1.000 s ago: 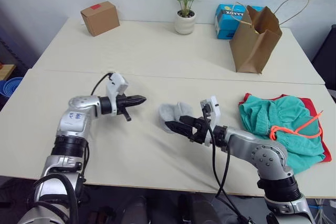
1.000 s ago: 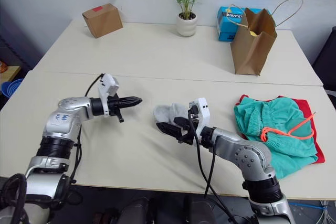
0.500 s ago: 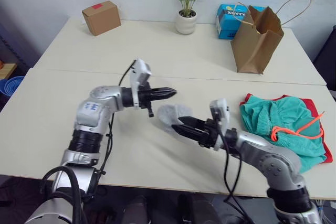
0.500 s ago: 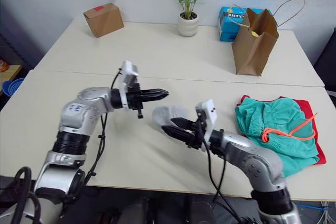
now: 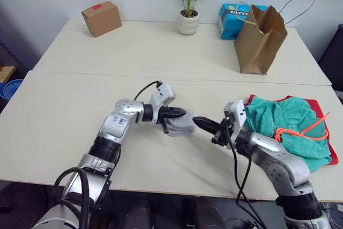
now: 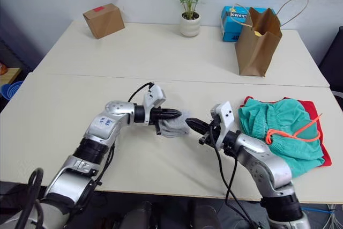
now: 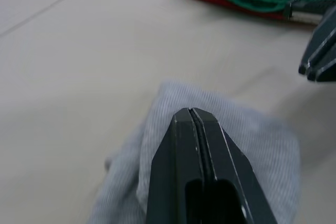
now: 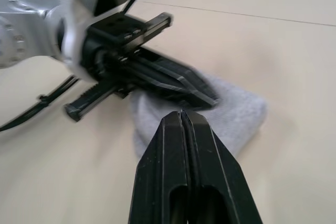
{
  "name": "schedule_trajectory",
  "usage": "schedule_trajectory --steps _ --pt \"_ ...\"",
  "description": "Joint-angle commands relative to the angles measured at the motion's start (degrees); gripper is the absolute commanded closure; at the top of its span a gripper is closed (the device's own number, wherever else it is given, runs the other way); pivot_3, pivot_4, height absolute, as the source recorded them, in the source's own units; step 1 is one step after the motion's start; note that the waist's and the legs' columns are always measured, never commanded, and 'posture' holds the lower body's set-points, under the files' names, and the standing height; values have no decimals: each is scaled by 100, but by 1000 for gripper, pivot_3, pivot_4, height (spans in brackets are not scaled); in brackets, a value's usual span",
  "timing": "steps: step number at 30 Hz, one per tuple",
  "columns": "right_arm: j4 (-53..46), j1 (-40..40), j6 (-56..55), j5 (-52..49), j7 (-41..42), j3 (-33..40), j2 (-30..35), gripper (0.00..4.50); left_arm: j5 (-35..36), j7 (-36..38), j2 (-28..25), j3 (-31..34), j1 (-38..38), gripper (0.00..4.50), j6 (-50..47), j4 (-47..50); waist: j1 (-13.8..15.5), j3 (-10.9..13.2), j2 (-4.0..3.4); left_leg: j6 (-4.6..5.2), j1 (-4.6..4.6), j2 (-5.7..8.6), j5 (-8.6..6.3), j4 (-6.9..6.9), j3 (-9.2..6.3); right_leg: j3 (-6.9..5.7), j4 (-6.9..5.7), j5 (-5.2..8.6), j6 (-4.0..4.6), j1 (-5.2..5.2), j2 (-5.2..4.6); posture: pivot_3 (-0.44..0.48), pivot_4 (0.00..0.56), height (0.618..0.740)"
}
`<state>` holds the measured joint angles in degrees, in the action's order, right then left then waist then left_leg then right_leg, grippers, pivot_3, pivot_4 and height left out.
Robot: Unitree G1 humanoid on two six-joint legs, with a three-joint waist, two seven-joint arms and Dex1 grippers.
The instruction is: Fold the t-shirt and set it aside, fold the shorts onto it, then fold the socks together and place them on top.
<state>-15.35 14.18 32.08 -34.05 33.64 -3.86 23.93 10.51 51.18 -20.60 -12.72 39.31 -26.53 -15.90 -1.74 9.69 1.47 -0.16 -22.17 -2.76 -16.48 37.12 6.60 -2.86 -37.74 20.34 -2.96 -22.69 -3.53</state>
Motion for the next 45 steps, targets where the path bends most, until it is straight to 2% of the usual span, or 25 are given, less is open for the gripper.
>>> schedule_trajectory --steps 1,7,14,16,20,23,27,31,34,40,45 --pt "287 253 -444 447 -2 -177 -219 4467 -6 -64 -146 128 -169 4500 -116 378 16 0 0 0 -1 0 0 1 0 -1 -2 0 1 0 -1 0 150 740" --pt "1004 596 -628 1094 5 -605 -549 4467 -20 -173 -97 119 -334 4500 -191 392 22 0 0 2 -1 4 -1 5 -1 -1 -1 0 0 3 -7 0 150 740" --pt "1910 611 -1162 1486 72 -456 -723 4467 -76 -269 138 92 -257 4500 -127 -60 21 -1 -1 1 7 4 0 10 -1 -2 -7 0 1 9 -7 0 150 740" --pt "1799 478 -1069 1458 43 -290 -575 4467 -248 -250 84 -73 -225 4500 -83 -69 38 -2 0 1 11 4 -1 10 -1 -2 -7 0 1 14 -7 0 150 740" --pt "1448 346 -727 1092 -76 209 -515 4467 -141 -309 113 53 -276 4500 -210 33 35 -3 0 5 14 7 -2 10 -2 -3 -5 0 0 22 -13 0 150 740" --pt "1348 306 -796 1031 129 364 -391 4467 -403 -118 -187 -172 -467 4500 146 243 22 -3 0 4 16 6 -2 7 -2 -3 -7 0 1 20 -11 0 150 740" --pt "902 529 -647 524 512 532 -413 4467 32 -22 -136 125 -548 4500 219 782 -38 -1 -6 -5 25 0 2 -5 5 3 -11 1 4 17 -4 0 150 740" --pt "860 693 -709 588 586 351 -514 4467 79 -106 -79 229 -384 4500 210 827 8 1 -7 -6 22 -2 3 -3 4 2 -14 2 4 11 -2 0 150 740" --pt "1122 658 -1079 1073 707 -90 -543 4467 145 -279 126 386 -225 4500 323 558 32 1 -6 -1 16 1 0 2 4 1 -10 2 4 11 -5 0 150 740" --pt "1707 431 -2113 1506 617 -226 -965 4467 -432 -556 215 190 -104 4500 1219 -374 21 1 -5 3 6 7 -2 5 4 -2 -4 1 3 8 -8 0 150 740" --pt "1938 132 -2607 2025 736 -559 -910 4467 -450 -538 448 173 -190 4500 1200 -744 19 1 -5 2 8 4 -2 7 5 -2 -7 1 3 7 -7 0 150 740"
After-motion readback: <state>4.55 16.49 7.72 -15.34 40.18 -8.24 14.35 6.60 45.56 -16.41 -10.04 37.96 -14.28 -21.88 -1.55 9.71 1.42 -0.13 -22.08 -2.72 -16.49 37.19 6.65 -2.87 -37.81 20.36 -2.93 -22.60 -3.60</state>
